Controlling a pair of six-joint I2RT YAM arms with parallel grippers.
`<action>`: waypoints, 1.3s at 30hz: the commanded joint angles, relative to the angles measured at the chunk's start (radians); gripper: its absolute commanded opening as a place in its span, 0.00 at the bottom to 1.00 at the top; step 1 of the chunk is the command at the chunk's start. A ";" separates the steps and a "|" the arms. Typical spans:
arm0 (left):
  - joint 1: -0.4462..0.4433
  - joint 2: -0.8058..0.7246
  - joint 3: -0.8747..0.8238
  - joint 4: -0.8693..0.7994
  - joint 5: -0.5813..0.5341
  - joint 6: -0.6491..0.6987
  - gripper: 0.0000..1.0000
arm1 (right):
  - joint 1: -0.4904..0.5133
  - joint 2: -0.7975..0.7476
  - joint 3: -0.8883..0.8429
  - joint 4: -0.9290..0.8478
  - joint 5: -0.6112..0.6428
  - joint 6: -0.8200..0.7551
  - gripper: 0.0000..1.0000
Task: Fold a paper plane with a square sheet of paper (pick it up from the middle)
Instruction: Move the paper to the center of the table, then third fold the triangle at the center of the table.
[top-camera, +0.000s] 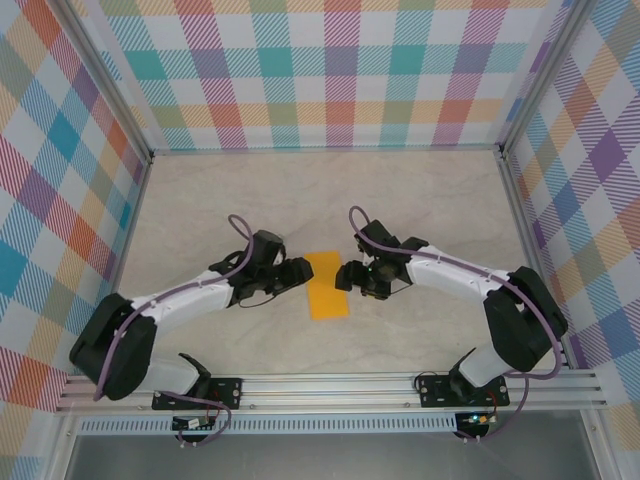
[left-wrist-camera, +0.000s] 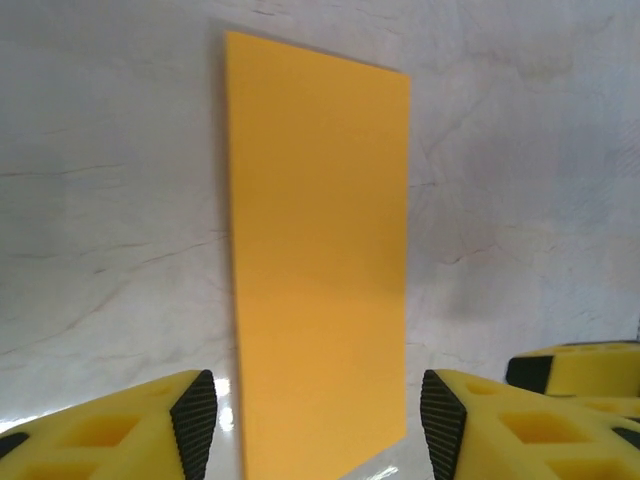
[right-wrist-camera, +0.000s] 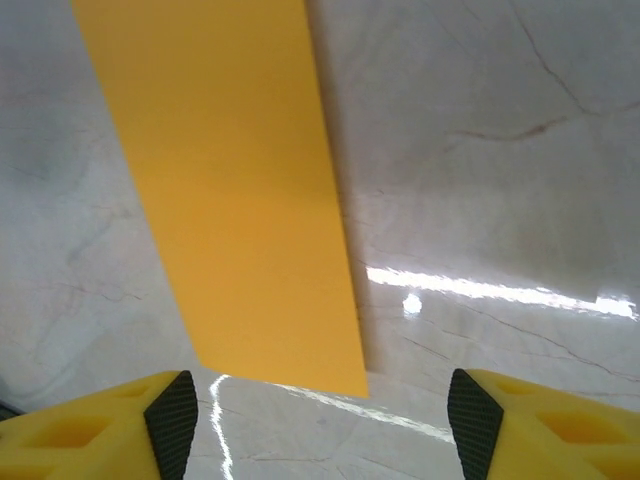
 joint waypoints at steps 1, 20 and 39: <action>-0.017 0.075 0.070 0.069 0.020 -0.006 0.55 | -0.018 -0.011 -0.040 0.074 -0.087 0.050 0.64; -0.021 0.262 0.157 0.015 -0.020 -0.013 0.48 | -0.045 0.130 -0.074 0.128 -0.321 0.011 0.59; -0.020 0.269 0.163 -0.012 -0.038 -0.005 0.47 | -0.043 0.136 -0.102 0.182 -0.365 0.040 0.48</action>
